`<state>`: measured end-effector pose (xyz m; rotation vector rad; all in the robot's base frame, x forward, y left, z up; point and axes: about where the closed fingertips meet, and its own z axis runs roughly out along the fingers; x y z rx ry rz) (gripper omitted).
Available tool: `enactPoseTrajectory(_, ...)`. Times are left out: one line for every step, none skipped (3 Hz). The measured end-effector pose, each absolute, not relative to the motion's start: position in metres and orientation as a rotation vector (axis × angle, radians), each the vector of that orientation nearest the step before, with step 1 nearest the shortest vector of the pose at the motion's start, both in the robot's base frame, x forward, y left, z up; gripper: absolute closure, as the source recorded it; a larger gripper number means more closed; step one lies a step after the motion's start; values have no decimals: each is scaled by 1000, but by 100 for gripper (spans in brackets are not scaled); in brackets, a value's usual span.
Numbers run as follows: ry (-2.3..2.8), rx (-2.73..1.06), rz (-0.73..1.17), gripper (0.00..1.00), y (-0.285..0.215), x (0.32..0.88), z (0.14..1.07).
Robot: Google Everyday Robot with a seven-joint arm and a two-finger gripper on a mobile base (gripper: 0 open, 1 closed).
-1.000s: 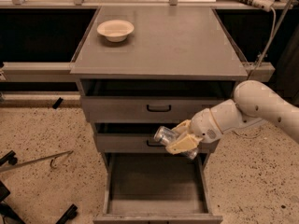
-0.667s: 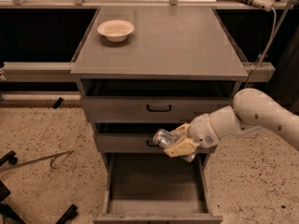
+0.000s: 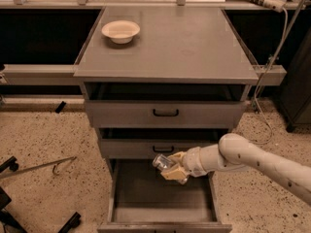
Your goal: Place redbull can into bottom drawer
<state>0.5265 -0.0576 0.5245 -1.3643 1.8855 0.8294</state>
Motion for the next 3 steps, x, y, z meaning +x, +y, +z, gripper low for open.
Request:
enactPoseTrajectory(1961,-1210,829,100,-50,549,425)
enactPoseTrajectory(1961,-1210,829,100,-50,549,425)
enactPoseTrajectory(1963,-1149,797,100,-48,558,384)
